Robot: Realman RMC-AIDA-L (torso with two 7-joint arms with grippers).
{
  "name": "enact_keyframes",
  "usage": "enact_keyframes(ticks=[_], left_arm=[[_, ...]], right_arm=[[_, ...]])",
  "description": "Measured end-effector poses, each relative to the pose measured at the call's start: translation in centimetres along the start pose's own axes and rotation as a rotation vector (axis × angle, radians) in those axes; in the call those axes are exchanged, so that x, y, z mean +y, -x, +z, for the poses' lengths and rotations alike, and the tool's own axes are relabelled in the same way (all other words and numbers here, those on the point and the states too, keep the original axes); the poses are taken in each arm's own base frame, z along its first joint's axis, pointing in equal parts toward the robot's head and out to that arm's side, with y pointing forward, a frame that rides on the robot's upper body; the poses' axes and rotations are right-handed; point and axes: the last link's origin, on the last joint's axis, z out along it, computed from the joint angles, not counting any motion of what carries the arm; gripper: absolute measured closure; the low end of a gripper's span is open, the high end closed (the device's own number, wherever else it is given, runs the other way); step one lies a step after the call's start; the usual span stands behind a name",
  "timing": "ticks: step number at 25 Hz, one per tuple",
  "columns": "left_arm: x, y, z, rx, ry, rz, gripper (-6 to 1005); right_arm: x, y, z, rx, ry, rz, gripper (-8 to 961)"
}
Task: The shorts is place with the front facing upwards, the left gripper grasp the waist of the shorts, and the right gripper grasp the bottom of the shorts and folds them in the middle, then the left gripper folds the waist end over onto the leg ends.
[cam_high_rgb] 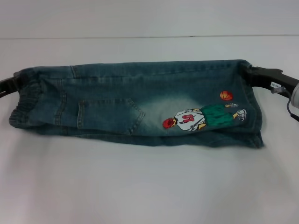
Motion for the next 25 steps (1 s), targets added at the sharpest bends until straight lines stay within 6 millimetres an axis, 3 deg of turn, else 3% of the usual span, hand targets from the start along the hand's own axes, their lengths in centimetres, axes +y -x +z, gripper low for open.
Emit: enact_keyframes(ticks=[11,13,20,25], left_arm=[[0.6,0.0,1.1,-0.037,-0.006,0.036,867],[0.7,-0.1,1.2,-0.039,-0.003,0.031,865],[-0.1,-0.3,1.1,-0.041,-0.033,-0.002,606],[-0.7,0.0,1.3,-0.113,-0.023,-0.011,489]], right_arm=[[0.5,0.0,1.1,0.05,-0.009,-0.038,897],[0.4,0.0,1.1,0.052,-0.017,-0.037,849],[0.4,0.0,1.1,0.052,-0.021,-0.036,681],[0.4,-0.1,1.1,0.053,-0.021,-0.038,428]])
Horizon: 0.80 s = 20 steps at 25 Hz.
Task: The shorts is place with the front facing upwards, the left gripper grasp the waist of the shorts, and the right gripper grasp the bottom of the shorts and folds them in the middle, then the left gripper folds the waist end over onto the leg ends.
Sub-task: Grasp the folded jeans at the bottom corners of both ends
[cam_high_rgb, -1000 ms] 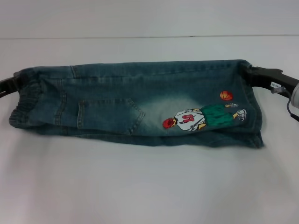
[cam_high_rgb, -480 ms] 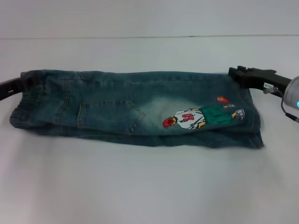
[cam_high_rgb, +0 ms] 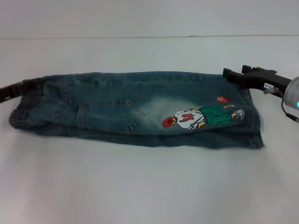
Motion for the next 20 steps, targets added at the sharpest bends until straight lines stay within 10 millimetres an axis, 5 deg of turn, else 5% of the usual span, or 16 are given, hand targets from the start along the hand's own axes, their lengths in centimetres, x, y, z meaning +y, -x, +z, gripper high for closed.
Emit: enact_keyframes(ticks=[5,11,20], left_arm=[[0.0,0.0,0.2,-0.054,0.003,0.012,360],[-1.7,-0.4,-1.2,-0.042,-0.037,-0.008,184],[-2.6,-1.0,-5.1,-0.033,-0.002,-0.023,186]], right_arm=[[0.0,0.0,0.0,-0.003,0.0,0.003,187],[0.5,0.0,-0.6,-0.018,0.061,0.006,8],[1.3,1.4,-4.0,-0.073,0.275,0.023,6]])
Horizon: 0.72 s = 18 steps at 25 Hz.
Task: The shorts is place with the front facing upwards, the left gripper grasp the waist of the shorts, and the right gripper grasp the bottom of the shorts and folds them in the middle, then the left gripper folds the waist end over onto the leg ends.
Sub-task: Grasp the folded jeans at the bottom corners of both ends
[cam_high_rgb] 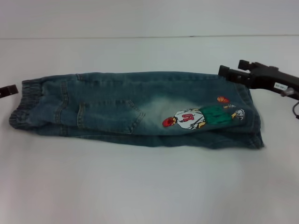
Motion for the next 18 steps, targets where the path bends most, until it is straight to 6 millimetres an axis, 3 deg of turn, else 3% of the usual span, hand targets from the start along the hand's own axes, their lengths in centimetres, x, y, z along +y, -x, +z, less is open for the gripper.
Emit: enact_keyframes(ticks=[5,10,14,18], left_arm=[[-0.1,0.3,-0.6,-0.01,0.021,-0.016,191],[0.0,0.6,-0.7,-0.024,0.034,-0.017,199],[0.3,0.7,-0.9,-0.038,0.059,-0.015,205],[0.2,1.0,-1.2,-0.089,0.061,-0.007,211]], right_arm=[[3.2,1.7,-2.7,-0.01,0.267,-0.087,5],[5.6,1.7,-4.5,0.09,0.444,-0.203,6],[6.1,0.7,-4.9,0.242,0.469,-0.235,6],[6.0,0.1,-4.7,0.266,0.452,-0.226,6]])
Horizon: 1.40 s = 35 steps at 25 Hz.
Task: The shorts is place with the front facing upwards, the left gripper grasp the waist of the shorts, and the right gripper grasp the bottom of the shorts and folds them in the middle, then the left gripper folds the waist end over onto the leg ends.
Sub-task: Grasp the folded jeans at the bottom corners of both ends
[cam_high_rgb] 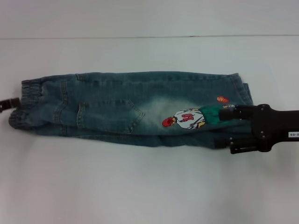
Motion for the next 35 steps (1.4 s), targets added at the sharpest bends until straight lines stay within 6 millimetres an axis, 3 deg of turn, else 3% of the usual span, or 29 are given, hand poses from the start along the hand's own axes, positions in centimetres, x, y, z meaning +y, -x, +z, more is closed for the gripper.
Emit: enact_keyframes(ticks=[9,26,35], left_arm=[[-0.4,0.5,0.5,-0.113,-0.062,-0.082,225],[0.8,1.6,2.2,-0.157,-0.019,-0.101,252],[1.3,1.6,2.6,-0.16,-0.005,-0.09,627]], right_arm=[[-0.6,0.0,0.9,-0.005,-0.029,0.0,6],[-0.9,0.1,1.4,-0.01,-0.039,0.001,5],[-0.9,-0.2,1.5,-0.011,-0.044,0.009,7]])
